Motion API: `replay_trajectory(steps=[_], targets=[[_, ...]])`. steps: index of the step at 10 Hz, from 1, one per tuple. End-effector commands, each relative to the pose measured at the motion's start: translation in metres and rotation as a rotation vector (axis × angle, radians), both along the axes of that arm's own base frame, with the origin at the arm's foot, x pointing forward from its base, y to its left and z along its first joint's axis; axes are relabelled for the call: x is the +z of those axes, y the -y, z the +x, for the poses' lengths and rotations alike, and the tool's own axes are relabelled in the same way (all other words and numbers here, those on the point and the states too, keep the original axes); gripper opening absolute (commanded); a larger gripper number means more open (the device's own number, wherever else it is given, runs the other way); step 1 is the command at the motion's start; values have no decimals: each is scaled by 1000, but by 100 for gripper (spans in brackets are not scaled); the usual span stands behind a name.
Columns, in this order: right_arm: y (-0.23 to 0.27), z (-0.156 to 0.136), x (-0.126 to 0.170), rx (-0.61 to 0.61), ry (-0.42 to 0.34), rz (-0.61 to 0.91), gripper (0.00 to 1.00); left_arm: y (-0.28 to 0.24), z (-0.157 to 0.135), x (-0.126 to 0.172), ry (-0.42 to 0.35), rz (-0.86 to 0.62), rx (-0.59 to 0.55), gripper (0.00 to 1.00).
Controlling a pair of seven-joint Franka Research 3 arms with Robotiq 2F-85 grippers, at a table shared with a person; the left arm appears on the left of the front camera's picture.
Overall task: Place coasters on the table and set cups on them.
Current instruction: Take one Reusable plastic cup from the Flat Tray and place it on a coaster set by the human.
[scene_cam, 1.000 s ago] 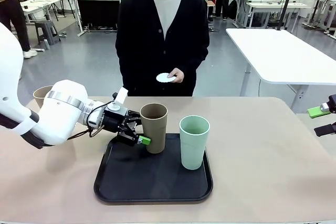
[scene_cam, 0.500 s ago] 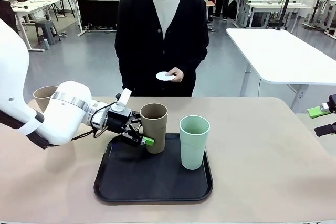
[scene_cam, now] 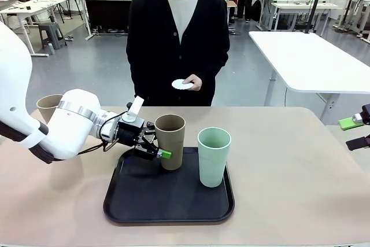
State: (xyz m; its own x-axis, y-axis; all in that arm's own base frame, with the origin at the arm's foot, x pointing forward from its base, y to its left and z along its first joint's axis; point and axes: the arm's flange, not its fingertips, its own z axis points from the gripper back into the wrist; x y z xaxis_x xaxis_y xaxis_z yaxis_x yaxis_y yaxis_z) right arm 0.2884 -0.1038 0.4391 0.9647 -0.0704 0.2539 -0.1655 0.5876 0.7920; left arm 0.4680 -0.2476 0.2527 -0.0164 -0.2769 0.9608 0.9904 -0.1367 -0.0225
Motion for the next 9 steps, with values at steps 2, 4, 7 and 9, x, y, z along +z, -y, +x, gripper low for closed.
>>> replay_trajectory(steps=[2,4,7,9], targets=[[0,1,0,1,4,10,100,-2,2,0,31,-46,11,0],[0,1,0,1,4,10,100,-6,2,15,32,-53,35,25],[0,1,0,1,4,10,100,-12,-6,94,3,-48,51,68],[0,1,0,1,4,10,100,-8,-17,152,24,-34,59,68]])
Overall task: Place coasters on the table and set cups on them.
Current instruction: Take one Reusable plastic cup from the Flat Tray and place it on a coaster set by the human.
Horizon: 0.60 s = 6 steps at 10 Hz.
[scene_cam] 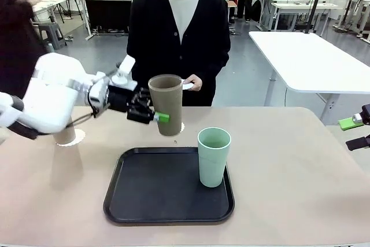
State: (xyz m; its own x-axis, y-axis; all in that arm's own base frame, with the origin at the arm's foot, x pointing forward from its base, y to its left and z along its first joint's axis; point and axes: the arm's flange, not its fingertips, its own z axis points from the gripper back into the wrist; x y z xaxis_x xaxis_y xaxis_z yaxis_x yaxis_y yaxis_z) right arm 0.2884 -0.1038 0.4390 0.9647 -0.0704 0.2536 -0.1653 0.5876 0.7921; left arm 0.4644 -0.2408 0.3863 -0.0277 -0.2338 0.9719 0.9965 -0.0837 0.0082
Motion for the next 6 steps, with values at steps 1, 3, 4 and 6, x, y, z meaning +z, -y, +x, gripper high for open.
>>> replay_trajectory(steps=[1,3,4,6], targets=[[0,1,0,1,4,10,100,2,-19,40,9,9,-3,68],[0,1,0,1,4,10,100,6,-26,60,16,-1,-3,68],[0,1,0,1,4,10,100,5,-27,58,-3,8,8,68],[0,1,0,1,4,10,100,6,-21,67,33,-11,0,68]])
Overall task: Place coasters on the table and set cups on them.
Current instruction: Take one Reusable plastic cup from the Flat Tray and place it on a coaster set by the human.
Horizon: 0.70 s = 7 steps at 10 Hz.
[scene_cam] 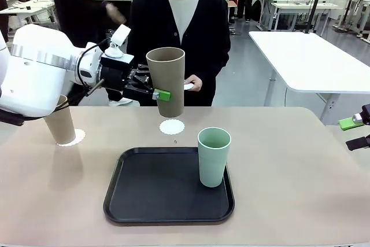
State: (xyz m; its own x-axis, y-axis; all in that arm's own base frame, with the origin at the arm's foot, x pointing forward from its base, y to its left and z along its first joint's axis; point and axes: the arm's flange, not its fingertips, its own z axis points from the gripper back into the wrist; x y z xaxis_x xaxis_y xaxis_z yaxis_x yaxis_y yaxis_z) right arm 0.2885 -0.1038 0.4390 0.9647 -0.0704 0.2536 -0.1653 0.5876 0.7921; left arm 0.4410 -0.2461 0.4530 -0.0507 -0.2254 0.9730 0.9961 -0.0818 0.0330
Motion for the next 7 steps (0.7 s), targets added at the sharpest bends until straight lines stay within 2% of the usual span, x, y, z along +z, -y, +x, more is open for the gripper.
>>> replay_trajectory(steps=[1,2,3,4,7], targets=[[0,1,0,1,4,10,100,0,2,1,9,-3,-2,68],[0,1,0,1,4,10,100,0,2,1,9,-3,-2,68],[0,1,0,1,4,10,100,-1,1,-1,-1,0,2,85],[0,1,0,1,4,10,100,1,38,1,11,56,-14,85],[0,1,0,1,4,10,100,5,106,4,-12,161,-117,85]])
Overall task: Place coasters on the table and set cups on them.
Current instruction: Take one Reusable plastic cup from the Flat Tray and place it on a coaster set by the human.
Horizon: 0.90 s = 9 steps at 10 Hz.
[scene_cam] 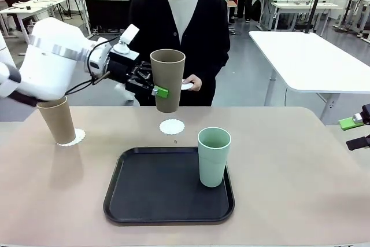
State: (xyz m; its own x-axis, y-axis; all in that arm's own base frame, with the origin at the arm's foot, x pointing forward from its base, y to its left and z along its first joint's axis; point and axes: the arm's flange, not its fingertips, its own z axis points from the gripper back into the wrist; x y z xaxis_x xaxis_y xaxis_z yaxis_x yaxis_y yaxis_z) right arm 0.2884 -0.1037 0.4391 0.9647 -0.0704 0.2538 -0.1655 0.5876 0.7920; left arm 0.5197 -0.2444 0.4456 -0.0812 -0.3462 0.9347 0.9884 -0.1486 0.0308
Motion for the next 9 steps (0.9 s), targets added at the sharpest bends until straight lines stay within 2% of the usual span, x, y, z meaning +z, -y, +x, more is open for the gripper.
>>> replay_trajectory(steps=[1,3,5,7,9], targets=[[0,1,0,1,4,10,100,5,46,13,-38,46,-78,85],[0,1,0,1,4,10,100,10,77,18,-88,66,-143,85],[0,1,0,1,4,10,100,20,93,11,-122,104,-231,85],[0,1,0,1,4,10,100,26,100,-5,-132,135,-384,85],[0,1,0,1,4,10,100,25,103,-16,-126,122,-443,85]])
